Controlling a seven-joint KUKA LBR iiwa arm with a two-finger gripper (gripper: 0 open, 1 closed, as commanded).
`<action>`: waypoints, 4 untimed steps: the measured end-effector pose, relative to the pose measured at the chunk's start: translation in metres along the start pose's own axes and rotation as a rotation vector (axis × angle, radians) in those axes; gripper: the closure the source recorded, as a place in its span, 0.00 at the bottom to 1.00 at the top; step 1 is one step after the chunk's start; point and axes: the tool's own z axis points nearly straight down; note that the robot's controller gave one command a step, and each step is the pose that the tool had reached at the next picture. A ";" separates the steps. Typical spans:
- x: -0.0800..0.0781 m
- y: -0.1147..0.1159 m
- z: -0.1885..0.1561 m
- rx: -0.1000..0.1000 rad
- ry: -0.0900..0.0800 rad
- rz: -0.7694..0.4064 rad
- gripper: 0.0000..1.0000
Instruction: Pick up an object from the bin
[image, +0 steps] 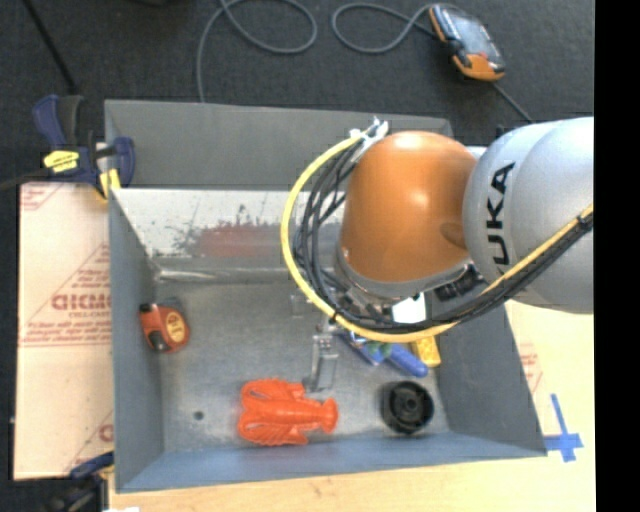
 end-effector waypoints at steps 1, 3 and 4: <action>0.021 -0.010 0.074 0.001 -0.003 -0.082 0.00; 0.023 -0.027 0.112 0.001 -0.001 -0.230 0.00; 0.025 -0.020 0.178 0.000 -0.006 -0.056 0.00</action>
Offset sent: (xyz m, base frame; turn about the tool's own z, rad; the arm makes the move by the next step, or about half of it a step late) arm -0.0293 -0.0027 -0.0902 -0.2226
